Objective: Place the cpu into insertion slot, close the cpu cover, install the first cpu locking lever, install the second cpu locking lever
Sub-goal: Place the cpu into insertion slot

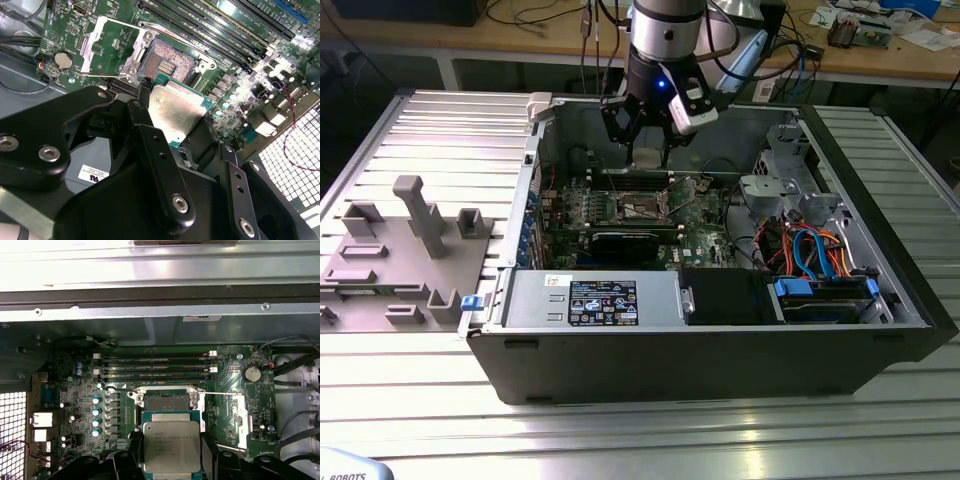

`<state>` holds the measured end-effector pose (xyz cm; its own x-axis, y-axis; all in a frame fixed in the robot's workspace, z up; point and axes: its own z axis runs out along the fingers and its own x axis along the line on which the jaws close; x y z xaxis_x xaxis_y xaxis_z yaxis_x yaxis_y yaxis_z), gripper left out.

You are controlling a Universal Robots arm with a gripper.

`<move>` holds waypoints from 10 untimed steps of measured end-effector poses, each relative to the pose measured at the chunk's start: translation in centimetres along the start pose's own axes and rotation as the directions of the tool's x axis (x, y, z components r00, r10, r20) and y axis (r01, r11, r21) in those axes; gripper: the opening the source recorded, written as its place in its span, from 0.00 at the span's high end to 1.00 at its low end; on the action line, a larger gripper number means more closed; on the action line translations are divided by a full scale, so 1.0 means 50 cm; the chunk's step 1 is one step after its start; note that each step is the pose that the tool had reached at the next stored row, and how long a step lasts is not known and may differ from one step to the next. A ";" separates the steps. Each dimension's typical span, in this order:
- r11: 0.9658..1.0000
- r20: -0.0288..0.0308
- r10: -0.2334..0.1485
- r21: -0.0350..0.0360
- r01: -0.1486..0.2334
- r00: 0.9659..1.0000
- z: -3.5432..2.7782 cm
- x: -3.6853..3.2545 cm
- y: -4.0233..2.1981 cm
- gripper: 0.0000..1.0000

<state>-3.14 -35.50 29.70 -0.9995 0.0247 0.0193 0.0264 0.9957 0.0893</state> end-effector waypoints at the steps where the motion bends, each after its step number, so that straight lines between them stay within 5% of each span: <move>1: 1.000 0.000 0.000 0.000 0.000 1.000 0.001 0.000 0.000 0.45; 10: 1.000 0.000 0.000 0.000 0.000 1.000 0.010 0.000 -0.001 0.45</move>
<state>-3.14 -35.50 29.22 -0.9995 0.0247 0.0193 0.0264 0.9957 0.0893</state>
